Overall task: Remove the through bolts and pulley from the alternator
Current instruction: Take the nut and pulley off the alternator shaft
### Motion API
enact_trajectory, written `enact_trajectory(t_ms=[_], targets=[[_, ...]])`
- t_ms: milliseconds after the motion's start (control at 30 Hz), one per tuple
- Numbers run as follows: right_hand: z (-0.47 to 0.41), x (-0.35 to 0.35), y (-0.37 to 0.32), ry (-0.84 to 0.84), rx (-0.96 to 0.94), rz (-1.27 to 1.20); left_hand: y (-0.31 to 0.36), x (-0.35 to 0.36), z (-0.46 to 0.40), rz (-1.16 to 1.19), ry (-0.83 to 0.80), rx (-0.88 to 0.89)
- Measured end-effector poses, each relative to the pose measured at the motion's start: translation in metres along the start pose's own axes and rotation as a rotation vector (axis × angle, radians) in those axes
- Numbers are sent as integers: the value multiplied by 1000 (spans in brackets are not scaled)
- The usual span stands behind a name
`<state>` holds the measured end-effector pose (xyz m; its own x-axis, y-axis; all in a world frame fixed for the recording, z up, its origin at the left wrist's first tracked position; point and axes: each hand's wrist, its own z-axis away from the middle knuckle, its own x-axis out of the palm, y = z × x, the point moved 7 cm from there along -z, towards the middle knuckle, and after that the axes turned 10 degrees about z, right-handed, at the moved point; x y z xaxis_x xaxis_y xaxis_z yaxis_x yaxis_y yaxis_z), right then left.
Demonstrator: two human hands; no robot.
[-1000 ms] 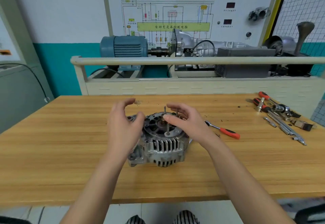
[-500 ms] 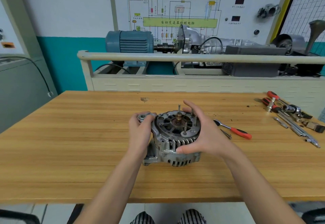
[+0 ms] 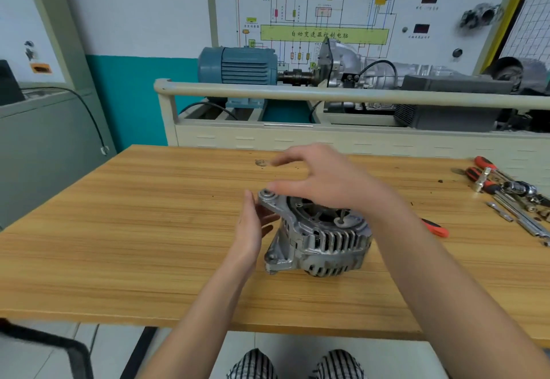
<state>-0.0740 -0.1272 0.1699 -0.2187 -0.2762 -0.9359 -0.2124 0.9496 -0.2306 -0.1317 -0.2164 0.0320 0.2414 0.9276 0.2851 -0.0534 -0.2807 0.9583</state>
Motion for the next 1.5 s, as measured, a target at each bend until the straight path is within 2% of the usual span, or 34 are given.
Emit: enact_trajectory(t_ms=[100, 200, 333, 467, 967, 1167, 1267, 1333, 1367, 1433, 1500], targets=[[-22, 38, -16, -256, 50, 303, -13, 3, 5, -151, -45, 12], [-25, 60, -18, -236, 58, 469, -28, 4, 10, -207, -71, -20], [-23, 68, -16, -158, 87, 307, -35, 5, 11, -250, -106, 2], [-26, 72, -12, -156, 158, 198, -35, 8, 13, -374, -145, 33], [-31, 75, -14, -220, 205, 131, -24, 13, 19, -474, -163, 159], [-28, 74, -16, -238, 196, 76, -28, 11, 18, -432, -157, 95], [-16, 48, -17, -129, 73, -65, -26, 8, 15, -453, -195, 60], [-4, 11, -3, 41, 55, -264, -16, 3, 13, -416, -148, 79], [4, -9, 11, 160, 83, -359, -9, -1, 12, -325, -76, 84], [25, -37, 53, 428, 222, -503, -3, -6, 12, 10, 70, 28], [45, -33, 99, 579, 421, -591, -6, 2, 12, 253, 96, -58]])
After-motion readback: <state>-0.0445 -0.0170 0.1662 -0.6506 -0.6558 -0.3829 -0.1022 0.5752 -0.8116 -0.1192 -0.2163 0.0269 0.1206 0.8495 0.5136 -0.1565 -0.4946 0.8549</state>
